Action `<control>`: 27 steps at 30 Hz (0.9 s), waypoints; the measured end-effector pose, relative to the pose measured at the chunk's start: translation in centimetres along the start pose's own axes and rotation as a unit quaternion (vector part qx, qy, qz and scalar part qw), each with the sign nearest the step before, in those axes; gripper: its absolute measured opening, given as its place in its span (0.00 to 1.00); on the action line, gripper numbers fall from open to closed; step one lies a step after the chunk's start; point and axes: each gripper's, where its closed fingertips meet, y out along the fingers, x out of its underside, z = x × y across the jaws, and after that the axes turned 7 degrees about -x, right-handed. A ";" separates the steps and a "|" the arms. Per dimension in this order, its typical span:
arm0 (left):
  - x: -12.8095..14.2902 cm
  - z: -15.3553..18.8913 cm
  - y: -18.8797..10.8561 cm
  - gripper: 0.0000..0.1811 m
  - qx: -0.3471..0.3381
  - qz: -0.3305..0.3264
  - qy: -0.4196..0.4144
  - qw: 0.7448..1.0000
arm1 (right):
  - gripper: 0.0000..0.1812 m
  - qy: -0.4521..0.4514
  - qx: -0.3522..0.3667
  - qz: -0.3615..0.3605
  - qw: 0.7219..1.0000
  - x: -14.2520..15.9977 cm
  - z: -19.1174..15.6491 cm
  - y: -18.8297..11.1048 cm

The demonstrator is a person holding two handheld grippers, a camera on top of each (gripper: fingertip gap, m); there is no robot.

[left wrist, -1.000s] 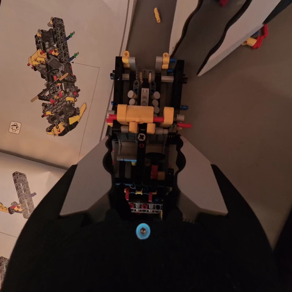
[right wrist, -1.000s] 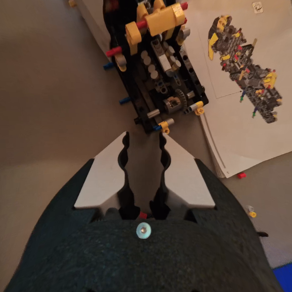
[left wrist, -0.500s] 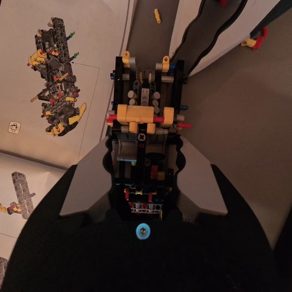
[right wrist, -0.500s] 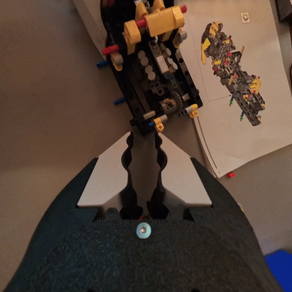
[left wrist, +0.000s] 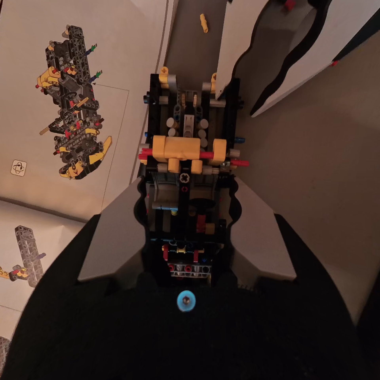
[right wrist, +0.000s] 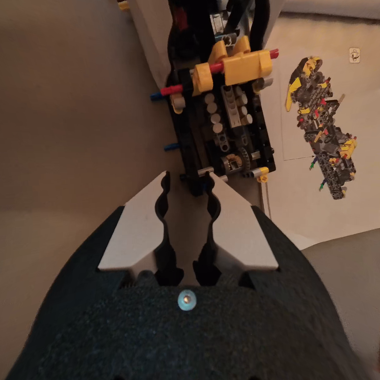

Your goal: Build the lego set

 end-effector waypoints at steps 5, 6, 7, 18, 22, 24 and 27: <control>0.0 0.0 0.0 0.45 -0.001 0.000 0.001 1.000 | 0.19 0.016 -0.007 0.017 1.000 0.0 -0.1 -0.5; 0.0 0.0 0.0 0.45 -0.001 0.000 0.001 1.000 | 0.19 0.019 -0.009 0.016 1.000 0.2 -0.2 -0.6; 0.0 0.0 0.0 0.45 -0.001 0.000 0.001 1.000 | 0.19 0.020 -0.011 0.018 1.000 0.2 -0.2 -0.6; -0.1 0.0 0.0 0.45 0.000 0.000 0.000 1.000 | 0.17 -0.011 0.033 -0.038 0.999 0.3 0.4 -0.1; -0.1 0.0 0.1 0.45 -0.001 0.001 0.000 1.000 | 0.16 -0.015 0.043 -0.039 0.998 0.4 0.6 -0.2; -0.1 0.0 0.1 0.45 -0.001 0.002 0.000 1.000 | 0.16 -0.006 0.043 -0.035 0.998 0.6 0.7 -0.4; -0.1 0.0 0.1 0.45 -0.001 0.001 0.001 1.000 | 0.16 0.003 0.042 -0.033 0.999 1.0 0.8 -0.6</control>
